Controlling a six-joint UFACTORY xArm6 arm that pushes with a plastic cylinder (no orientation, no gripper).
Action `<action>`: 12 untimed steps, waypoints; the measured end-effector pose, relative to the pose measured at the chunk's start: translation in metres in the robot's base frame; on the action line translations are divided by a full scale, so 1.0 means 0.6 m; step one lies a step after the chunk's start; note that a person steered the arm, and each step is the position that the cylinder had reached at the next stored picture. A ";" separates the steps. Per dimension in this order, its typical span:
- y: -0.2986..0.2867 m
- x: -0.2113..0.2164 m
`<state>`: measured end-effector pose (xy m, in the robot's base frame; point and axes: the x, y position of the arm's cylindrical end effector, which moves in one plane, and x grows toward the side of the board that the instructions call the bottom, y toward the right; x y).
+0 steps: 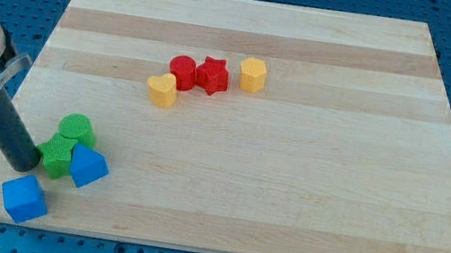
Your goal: Slide the blue cube right a bit
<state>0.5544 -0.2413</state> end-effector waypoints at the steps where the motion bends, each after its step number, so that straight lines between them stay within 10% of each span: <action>1: 0.002 -0.017; 12: -0.066 0.104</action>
<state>0.6168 -0.2811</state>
